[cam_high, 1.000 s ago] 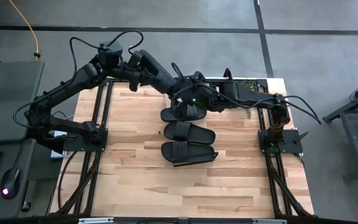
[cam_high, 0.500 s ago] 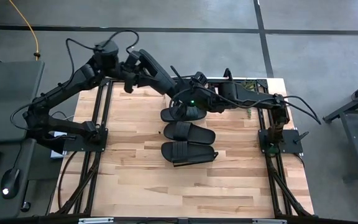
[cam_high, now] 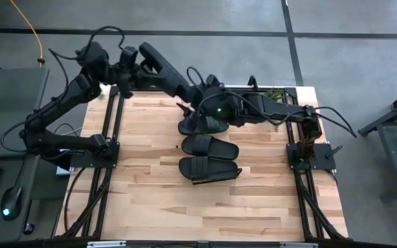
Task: Pick and place slides into the shelf
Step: Put the black slipper on the shelf
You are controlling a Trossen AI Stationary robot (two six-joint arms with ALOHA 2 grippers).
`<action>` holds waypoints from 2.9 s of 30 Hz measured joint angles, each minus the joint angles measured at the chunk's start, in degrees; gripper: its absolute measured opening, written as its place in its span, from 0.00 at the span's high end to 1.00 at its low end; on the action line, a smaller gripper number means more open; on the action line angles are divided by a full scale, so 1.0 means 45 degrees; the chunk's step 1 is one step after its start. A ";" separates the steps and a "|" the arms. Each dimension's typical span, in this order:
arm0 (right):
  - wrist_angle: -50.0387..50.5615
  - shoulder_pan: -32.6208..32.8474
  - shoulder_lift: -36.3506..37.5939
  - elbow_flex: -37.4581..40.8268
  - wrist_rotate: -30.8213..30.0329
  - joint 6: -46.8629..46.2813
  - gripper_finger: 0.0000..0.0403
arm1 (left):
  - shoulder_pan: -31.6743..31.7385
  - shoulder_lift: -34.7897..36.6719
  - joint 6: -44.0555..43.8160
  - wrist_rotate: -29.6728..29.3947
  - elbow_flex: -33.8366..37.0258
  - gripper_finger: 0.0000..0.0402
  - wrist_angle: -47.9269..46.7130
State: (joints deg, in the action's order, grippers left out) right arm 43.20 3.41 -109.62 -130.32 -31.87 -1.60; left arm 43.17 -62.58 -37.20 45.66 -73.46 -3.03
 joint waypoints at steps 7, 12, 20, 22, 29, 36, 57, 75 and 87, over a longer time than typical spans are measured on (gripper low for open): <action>-0.1307 0.0026 0.0024 -0.0015 0.0563 0.1186 0.45 | 0.0002 0.0332 -0.1038 -0.0007 -0.0002 0.99 0.1471; -0.2003 0.0021 0.0024 -0.0015 0.0620 0.1736 0.48 | 0.0002 0.0363 -0.1370 -0.0022 -0.0002 0.99 0.1945; -0.2399 -0.0172 0.0024 -0.0015 0.0431 0.1804 0.51 | -0.0003 0.0353 -0.1590 -0.0069 -0.0002 0.99 0.2438; -0.2516 -0.0186 0.0024 -0.0015 0.0255 0.1830 0.52 | -0.0002 0.0353 -0.1504 -0.0017 -0.0002 0.99 0.2428; -0.3231 -0.0377 0.0024 0.0000 -0.0555 0.2284 0.56 | -0.0016 0.0339 -0.1435 -0.0017 -0.0002 0.99 0.2428; -0.3226 -0.0600 0.0024 0.0000 -0.0691 0.2135 0.71 | -0.0007 0.0334 -0.1375 -0.0080 0.0003 0.99 0.2362; 0.0104 -0.1176 0.0973 -0.0001 -0.0835 -0.0006 0.96 | -0.0012 0.0329 0.3822 -0.0015 0.0032 0.68 0.0467; 0.4433 -0.3618 0.2709 0.0000 0.3576 -0.3982 0.96 | -0.0012 0.0766 0.8839 -0.2449 -0.0007 0.48 -0.4937; -0.2098 -0.6485 0.3884 0.6900 0.8391 -0.4901 0.96 | -0.0012 0.0776 0.9600 -0.2970 -0.0002 0.55 -0.5960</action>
State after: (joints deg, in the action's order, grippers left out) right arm 33.76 -25.77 -92.15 -99.27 5.89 -23.65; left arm 43.11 -59.09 6.00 32.29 -73.47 -29.85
